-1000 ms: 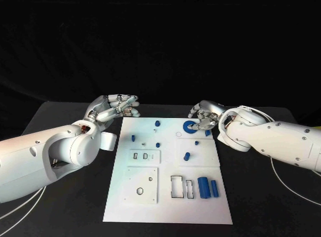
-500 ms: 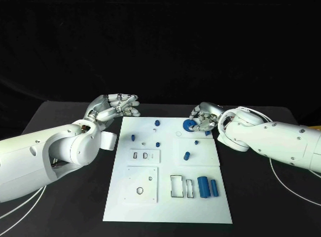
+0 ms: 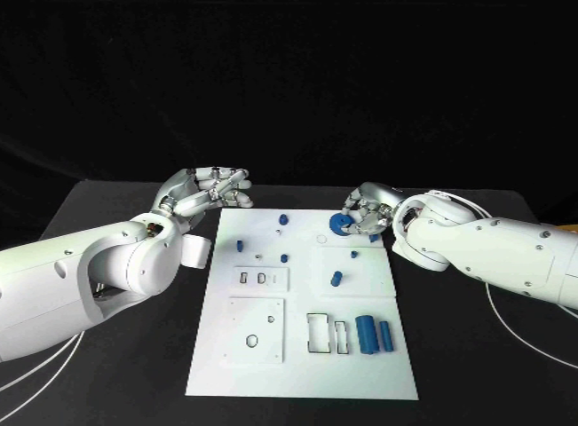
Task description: Assemble the parts on the task board
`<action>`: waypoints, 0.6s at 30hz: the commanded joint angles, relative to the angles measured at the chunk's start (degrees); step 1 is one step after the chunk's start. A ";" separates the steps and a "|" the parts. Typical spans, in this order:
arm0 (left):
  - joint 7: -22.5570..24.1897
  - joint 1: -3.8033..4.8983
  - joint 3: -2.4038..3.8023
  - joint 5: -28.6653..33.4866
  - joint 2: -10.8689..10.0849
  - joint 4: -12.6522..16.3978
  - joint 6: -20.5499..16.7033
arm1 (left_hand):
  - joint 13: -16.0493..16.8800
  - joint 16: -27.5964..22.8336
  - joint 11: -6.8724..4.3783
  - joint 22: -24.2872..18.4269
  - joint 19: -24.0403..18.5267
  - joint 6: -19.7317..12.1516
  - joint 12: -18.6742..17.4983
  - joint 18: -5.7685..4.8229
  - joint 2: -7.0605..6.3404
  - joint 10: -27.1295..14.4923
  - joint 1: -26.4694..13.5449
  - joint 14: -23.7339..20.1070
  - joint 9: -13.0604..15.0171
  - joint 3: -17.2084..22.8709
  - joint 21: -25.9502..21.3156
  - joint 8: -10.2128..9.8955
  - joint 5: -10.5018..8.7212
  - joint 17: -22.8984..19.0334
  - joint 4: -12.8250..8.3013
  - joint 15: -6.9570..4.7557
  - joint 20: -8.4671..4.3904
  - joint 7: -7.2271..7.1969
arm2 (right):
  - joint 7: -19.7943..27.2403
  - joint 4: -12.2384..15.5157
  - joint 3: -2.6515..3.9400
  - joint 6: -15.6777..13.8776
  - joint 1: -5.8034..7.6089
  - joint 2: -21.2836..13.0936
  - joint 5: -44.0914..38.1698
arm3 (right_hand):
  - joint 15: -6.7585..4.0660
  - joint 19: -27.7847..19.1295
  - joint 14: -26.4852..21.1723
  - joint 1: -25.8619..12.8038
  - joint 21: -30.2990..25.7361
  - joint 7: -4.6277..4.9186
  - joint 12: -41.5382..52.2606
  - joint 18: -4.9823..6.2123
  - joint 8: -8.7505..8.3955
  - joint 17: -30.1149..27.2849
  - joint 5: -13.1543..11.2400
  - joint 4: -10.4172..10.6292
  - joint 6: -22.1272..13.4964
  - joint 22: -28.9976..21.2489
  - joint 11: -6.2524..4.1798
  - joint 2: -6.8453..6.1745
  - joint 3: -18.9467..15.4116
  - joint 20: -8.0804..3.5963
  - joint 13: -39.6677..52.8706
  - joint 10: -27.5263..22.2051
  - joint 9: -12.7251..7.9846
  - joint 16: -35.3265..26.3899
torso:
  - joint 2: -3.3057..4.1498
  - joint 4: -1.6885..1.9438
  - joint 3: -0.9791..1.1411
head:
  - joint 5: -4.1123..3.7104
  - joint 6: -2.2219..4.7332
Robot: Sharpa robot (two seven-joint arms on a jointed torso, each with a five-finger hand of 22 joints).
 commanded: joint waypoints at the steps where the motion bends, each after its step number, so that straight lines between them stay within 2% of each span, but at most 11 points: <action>1: 0.25 0.04 0.04 0.14 0.11 0.10 1.03 | 0.07 0.24 0.14 0.05 -0.33 0.16 -0.28 0.61 0.04 -0.30 -0.53 -0.36 0.06 0.34 0.38 -0.30 -0.23 0.05 -0.01 -0.05 -0.10 0.25 | -0.23 0.06 -0.10 0.40 -0.23 0.22 -1.37 | -0.04 2.50 5.62 0.36 0.36 -0.23 0.57 -0.70 0.49 13.07 -0.50 0.06 0.82 10.25 -0.06 0.26 0.74 -0.12 0.53 0.69 0.16 0.26 | 0.02 0.05 -0.03 | -0.13 0.03; 7: 0.18 0.04 0.04 0.14 0.06 0.11 1.07 | 0.07 0.24 0.14 0.05 -0.33 0.16 -0.28 0.61 0.04 -0.30 -0.53 -0.36 0.06 0.34 0.38 -0.30 -0.23 0.05 -0.01 -0.05 -0.10 0.25 | -1.41 0.37 -0.10 -2.04 -0.51 0.42 -5.04 | -0.50 3.16 5.68 -0.42 0.93 -0.88 1.66 -0.92 1.31 13.31 -0.85 0.12 2.43 11.08 -0.62 0.20 1.74 -0.51 2.12 2.26 0.40 0.36 | 0.04 0.03 -0.03 | -0.15 0.00; 11: 0.11 0.04 0.04 0.14 0.06 0.09 1.11 | 0.08 0.30 0.15 0.07 -0.37 0.17 -0.28 0.62 0.16 -0.30 -0.60 -0.42 0.07 0.46 0.43 -0.32 -0.24 0.19 0.02 -0.04 -0.08 0.26 | -2.50 0.88 -0.08 -4.79 -0.63 0.43 -8.00 | -0.64 3.38 5.69 -0.69 1.13 -1.08 2.01 -1.00 1.54 13.33 -0.94 0.18 2.85 11.35 -0.79 0.20 1.96 -0.63 2.66 2.80 0.49 0.37 | 0.04 0.11 0.00 | -0.15 -0.01; 15: 0.03 0.04 0.04 0.15 0.06 0.10 1.17 | 0.08 0.34 0.17 0.08 -0.40 0.17 -0.27 0.62 0.25 -0.30 -0.73 -0.44 0.07 0.50 0.45 -0.33 -0.25 0.27 0.10 -0.03 -0.07 0.27 | -2.86 1.48 -0.07 -7.29 -0.67 0.28 -9.28 | -0.82 3.94 5.72 -1.30 1.62 -1.26 2.28 -1.20 1.66 13.46 -1.58 0.49 3.13 12.04 -0.97 0.42 2.31 -0.81 3.07 3.29 0.56 0.43 | 0.03 0.18 -0.10 | -0.20 -0.01; 18: 0.01 0.04 0.04 0.15 0.06 0.07 1.19 | 0.08 0.34 0.17 0.08 -0.40 0.17 -0.27 0.62 0.25 -0.30 -0.73 -0.44 0.07 0.50 0.45 -0.33 -0.25 0.27 0.10 -0.03 -0.07 0.27 | -2.80 2.77 0.00 -9.47 -0.68 -0.12 -10.37 | -0.96 4.33 5.76 -1.21 1.95 -1.43 2.52 -1.34 1.75 13.62 -1.10 0.34 3.31 12.50 -1.14 0.57 2.79 -0.94 3.48 3.69 0.61 0.49 | 0.01 0.10 -0.11 | -0.03 -0.04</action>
